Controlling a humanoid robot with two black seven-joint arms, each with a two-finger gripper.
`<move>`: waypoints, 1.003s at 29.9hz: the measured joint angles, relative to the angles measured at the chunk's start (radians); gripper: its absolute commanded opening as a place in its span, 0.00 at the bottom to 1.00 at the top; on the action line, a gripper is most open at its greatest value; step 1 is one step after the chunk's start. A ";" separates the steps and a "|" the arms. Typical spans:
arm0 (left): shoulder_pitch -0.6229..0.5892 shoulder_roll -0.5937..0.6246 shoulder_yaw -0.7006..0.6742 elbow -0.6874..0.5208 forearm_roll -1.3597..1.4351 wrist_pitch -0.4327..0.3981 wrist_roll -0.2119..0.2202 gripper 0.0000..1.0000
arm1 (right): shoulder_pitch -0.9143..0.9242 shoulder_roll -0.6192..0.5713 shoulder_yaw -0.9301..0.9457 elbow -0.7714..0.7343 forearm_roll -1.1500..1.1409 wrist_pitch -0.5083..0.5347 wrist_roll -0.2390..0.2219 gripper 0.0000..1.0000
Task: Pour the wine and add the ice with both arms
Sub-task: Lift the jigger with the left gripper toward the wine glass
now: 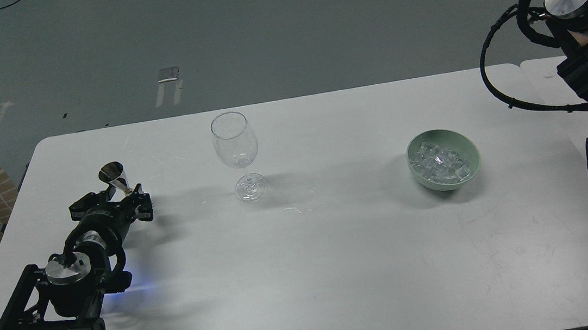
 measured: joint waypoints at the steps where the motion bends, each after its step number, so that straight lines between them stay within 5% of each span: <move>1: -0.008 0.000 0.000 0.013 0.000 -0.001 0.000 0.51 | 0.001 0.000 0.000 0.000 0.000 -0.006 0.000 1.00; 8: -0.068 0.000 0.001 0.117 -0.001 -0.039 0.000 0.50 | 0.007 0.000 0.000 0.003 0.000 -0.018 0.000 1.00; 21: -0.094 -0.011 0.000 0.136 -0.003 -0.047 -0.001 0.31 | 0.005 0.000 -0.005 0.003 -0.002 -0.015 -0.001 1.00; 30: -0.101 -0.012 0.000 0.154 -0.004 -0.078 -0.002 0.28 | 0.001 0.000 -0.006 0.003 -0.003 -0.015 0.000 1.00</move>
